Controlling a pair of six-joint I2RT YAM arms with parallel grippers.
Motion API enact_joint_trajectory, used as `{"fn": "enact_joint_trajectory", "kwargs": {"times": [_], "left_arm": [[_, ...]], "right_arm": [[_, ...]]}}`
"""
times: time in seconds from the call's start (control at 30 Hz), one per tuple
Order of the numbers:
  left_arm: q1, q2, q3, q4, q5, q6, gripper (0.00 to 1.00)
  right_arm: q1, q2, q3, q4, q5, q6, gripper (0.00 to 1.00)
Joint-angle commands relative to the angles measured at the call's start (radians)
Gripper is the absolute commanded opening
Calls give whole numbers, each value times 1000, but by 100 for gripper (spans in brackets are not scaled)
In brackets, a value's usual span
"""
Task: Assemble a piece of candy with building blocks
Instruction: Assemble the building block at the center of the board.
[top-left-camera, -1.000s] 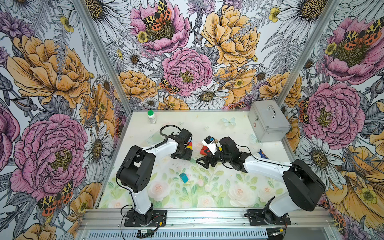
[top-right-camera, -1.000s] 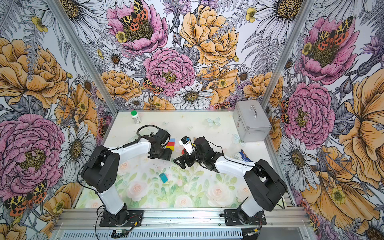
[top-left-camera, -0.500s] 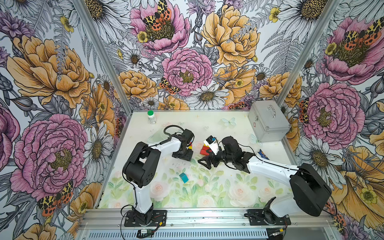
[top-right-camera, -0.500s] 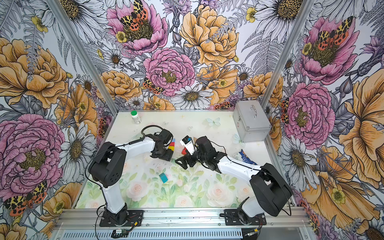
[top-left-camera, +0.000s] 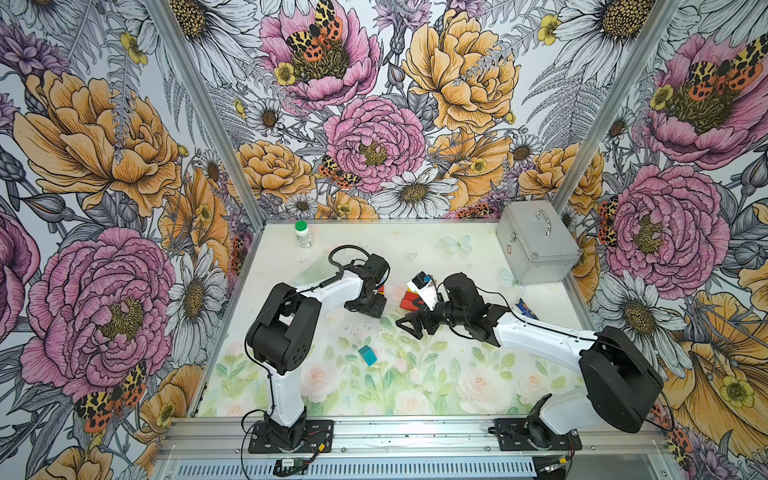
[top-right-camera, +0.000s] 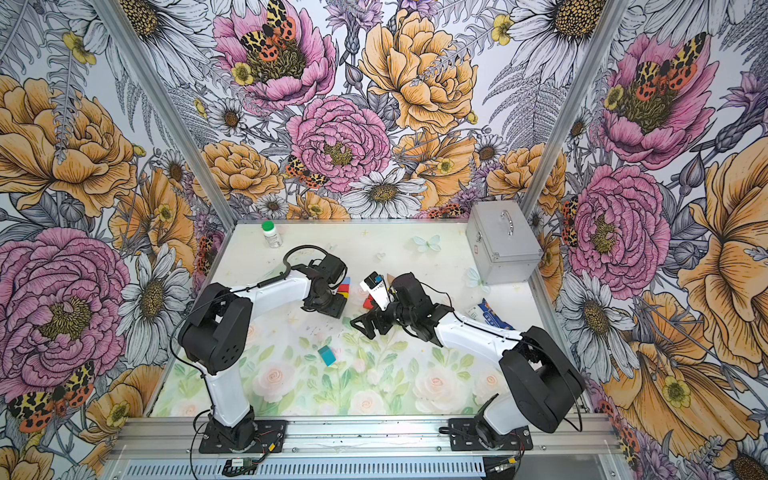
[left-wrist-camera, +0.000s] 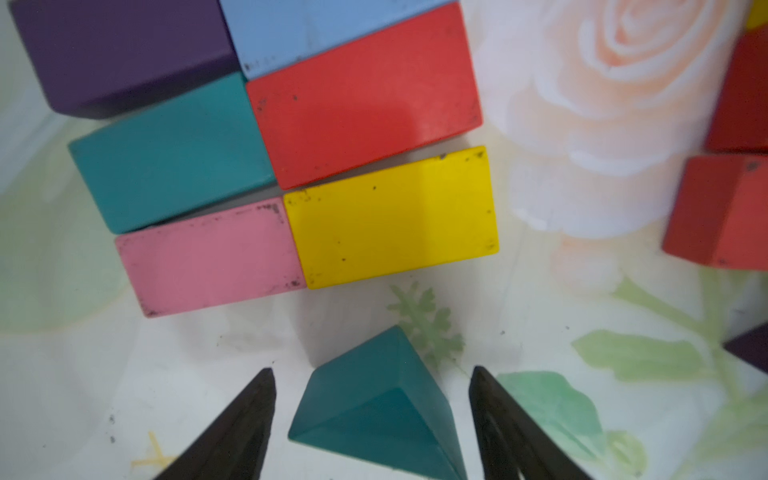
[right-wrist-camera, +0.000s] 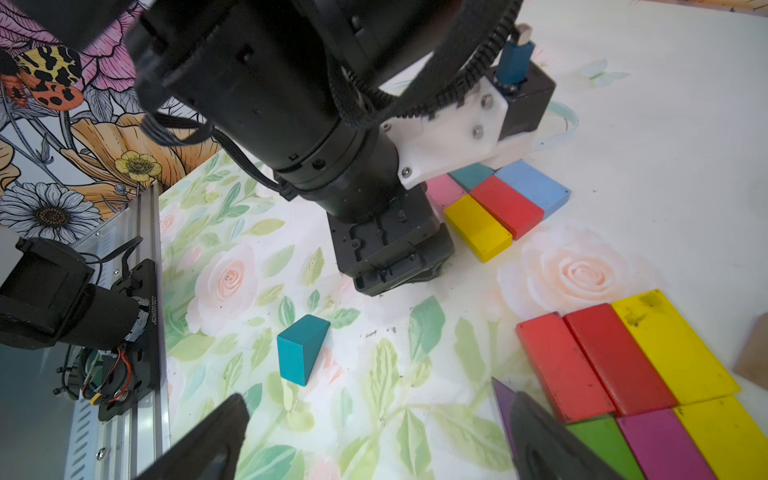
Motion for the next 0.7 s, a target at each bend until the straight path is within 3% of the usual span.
{"fn": "enact_joint_trajectory", "kwargs": {"times": [0.0,0.67], "left_arm": [[-10,16,20,-18,-17,23,70],[-13,17,19,-38,-12,15,55]], "right_arm": [[-9,-8,-12,13,-2,-14,98],[-16,-5,-12,18,-7,-12,98]]}}
